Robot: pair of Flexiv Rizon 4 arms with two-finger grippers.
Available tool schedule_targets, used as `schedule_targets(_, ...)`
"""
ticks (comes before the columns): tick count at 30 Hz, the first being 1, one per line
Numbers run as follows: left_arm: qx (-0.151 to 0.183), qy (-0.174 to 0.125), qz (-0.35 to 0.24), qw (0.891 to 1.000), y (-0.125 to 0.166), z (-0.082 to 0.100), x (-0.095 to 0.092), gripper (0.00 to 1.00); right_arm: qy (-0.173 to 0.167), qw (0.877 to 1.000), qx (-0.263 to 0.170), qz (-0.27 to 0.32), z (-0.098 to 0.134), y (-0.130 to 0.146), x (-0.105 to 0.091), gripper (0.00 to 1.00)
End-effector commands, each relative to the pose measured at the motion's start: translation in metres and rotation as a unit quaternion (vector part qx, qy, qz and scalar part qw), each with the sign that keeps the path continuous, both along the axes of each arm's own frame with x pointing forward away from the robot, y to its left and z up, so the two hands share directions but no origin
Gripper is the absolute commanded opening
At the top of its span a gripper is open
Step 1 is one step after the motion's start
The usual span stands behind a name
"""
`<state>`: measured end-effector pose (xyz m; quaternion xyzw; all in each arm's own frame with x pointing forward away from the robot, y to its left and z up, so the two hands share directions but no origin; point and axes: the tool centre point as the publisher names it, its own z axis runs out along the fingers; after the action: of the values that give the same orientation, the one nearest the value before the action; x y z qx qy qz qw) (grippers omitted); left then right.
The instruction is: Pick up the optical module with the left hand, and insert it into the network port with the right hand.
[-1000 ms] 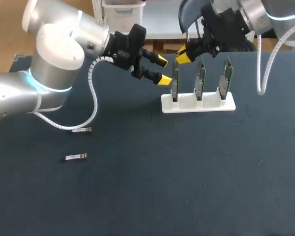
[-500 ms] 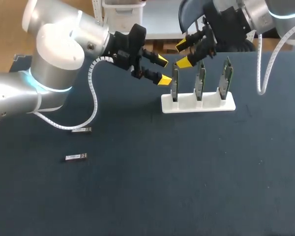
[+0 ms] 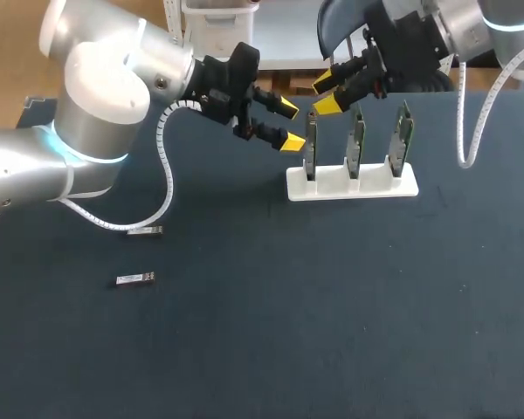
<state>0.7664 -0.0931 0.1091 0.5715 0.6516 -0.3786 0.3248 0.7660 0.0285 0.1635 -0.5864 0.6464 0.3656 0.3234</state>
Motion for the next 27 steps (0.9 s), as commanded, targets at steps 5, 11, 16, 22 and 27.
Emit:
schedule_targets(5,0.002,0.001,-0.001,1.0,-0.001,0.0,0.001,1.0,0.0,1.0,-0.009,0.004,-0.005,0.005,0.002,0.0)
schedule_targets(11,0.002,0.001,-0.001,1.0,-0.001,0.0,0.001,1.0,0.003,1.0,-0.016,0.003,-0.01,0.006,0.004,0.0)
schedule_targets(16,0.002,0.001,-0.001,1.0,-0.001,0.0,0.001,1.0,0.005,1.0,-0.018,0.004,-0.012,0.01,0.004,0.0)
schedule_targets(22,0.002,0.001,-0.001,1.0,-0.001,0.0,0.001,1.0,0.008,1.0,-0.025,0.006,-0.017,0.012,0.004,0.0)
schedule_targets(27,0.002,0.001,-0.001,1.0,-0.001,0.0,0.001,1.0,0.012,1.0,-0.027,0.0,-0.02,0.01,0.006,0.0)
